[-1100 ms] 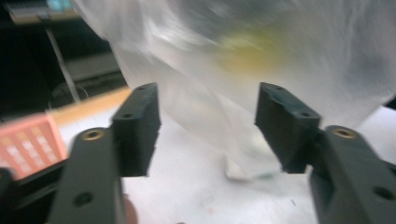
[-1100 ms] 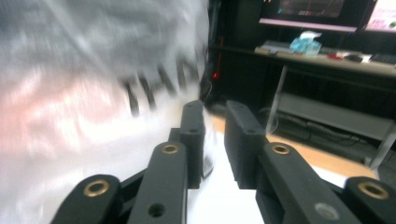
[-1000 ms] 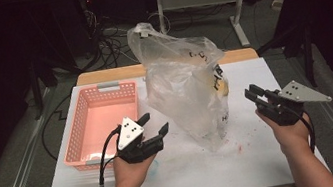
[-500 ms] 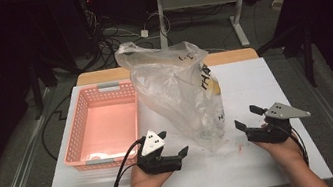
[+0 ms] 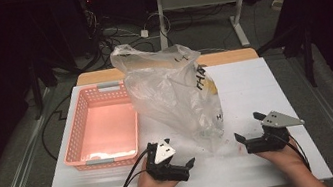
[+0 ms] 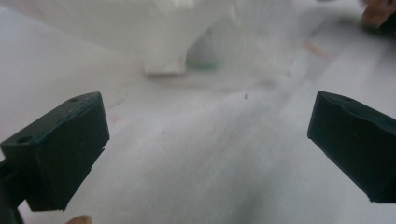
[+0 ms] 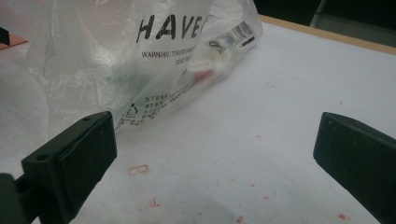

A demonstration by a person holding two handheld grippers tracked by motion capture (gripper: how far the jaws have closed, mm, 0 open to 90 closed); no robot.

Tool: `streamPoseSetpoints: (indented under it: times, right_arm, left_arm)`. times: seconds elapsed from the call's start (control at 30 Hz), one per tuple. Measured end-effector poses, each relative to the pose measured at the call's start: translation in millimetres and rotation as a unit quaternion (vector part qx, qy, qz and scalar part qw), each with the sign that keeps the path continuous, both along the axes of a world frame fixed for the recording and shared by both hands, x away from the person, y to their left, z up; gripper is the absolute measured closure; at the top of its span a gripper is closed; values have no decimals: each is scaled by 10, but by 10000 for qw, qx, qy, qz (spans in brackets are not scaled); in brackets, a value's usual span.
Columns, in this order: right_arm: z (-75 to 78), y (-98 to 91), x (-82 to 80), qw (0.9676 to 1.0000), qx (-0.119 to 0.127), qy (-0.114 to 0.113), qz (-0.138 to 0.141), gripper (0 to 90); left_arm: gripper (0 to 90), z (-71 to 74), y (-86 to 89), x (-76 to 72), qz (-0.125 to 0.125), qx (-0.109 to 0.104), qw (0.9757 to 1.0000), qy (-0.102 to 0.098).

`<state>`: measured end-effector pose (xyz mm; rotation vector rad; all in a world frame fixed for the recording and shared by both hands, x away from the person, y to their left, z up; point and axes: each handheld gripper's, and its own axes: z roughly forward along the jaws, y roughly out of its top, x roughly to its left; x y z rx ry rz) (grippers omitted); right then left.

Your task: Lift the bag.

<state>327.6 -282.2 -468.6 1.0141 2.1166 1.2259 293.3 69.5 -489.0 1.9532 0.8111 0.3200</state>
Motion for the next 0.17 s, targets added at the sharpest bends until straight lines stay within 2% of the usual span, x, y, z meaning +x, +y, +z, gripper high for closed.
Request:
streamPoseSetpoints:
  times: [0.07, 0.17]
  right_arm:
    - [4, -13, 3, 10000, 20, -63, 4, 0]
    - [14, -33, -5, 9998, 125, -105, -85, 0]
  left_arm:
    - [0, -5, 23, 17, 70, -88, 9999, 97]
    - [0, -8, 23, 20, 98, -102, 9998, 100]
